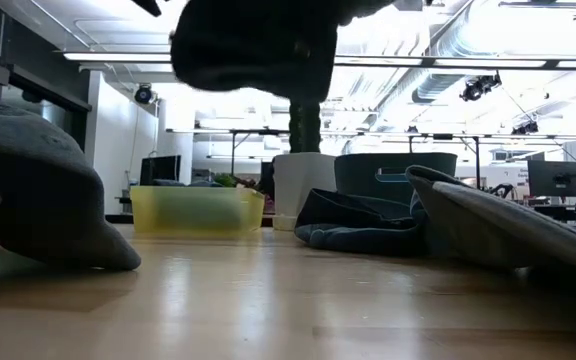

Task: Pick & Place hat
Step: Put the left blue cap into the yellow bin

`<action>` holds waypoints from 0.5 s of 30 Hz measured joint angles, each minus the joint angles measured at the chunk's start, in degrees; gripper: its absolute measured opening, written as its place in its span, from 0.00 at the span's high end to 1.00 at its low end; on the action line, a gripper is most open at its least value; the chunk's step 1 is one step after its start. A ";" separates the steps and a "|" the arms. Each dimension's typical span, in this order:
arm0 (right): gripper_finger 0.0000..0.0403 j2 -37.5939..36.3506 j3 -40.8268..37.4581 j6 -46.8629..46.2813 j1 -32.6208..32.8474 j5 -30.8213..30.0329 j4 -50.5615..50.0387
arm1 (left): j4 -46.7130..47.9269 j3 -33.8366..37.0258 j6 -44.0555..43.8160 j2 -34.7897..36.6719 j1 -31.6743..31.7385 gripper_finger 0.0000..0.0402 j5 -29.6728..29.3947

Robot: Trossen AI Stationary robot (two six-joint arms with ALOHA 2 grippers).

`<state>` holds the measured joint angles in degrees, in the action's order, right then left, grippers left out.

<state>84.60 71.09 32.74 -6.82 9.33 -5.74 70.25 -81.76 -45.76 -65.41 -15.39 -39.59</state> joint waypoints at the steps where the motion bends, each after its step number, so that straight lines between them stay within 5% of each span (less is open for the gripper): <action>1: 0.97 -0.91 0.00 1.11 0.30 -0.05 0.09 | -0.42 -0.08 -0.42 0.26 0.02 0.57 -0.16; 15: 0.97 -12.79 0.10 14.02 5.04 -7.49 9.57 | -11.56 0.05 2.82 0.63 0.02 0.57 0.51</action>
<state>71.82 71.19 46.76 -1.78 1.84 3.83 58.69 -81.71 -42.94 -64.77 -15.38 -39.08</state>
